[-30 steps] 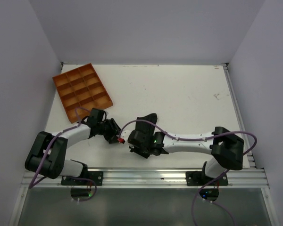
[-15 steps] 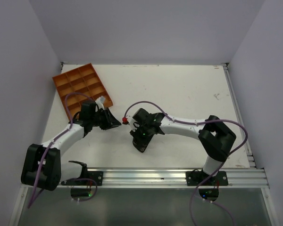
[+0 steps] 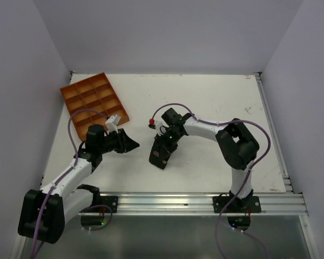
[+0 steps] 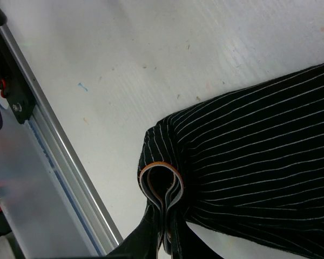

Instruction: Roll the underwear

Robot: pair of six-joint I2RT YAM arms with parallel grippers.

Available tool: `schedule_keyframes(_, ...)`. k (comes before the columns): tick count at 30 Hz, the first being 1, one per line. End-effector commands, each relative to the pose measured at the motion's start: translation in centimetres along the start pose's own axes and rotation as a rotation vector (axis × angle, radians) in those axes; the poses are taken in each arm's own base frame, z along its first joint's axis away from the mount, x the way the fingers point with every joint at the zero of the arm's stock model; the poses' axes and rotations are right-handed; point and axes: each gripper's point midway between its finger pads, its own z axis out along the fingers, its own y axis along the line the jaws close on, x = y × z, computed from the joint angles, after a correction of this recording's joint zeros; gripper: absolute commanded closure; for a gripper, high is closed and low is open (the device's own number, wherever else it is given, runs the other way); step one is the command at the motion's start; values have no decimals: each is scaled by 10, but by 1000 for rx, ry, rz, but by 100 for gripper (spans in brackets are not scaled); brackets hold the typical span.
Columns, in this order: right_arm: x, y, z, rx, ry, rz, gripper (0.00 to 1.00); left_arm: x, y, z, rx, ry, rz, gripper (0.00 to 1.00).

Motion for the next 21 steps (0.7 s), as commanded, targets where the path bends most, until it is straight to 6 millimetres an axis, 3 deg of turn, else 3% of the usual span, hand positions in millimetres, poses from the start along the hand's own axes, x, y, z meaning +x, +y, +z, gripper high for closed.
schedule_keyframes(1,0,2,1,-47,36,11,100,-18,-12,0,54,-51,209,67)
schedule_keyframes(6,-7,-4,5,-34,57,27,100,-22,-10,10,15,8,338,64)
schedule_keyframes(9,-8,-6,9,-34,71,27,100,-14,-6,22,19,80,348,62)
schedule_keyframes(21,-19,1,2,-47,44,7,100,17,-13,38,169,148,379,53)
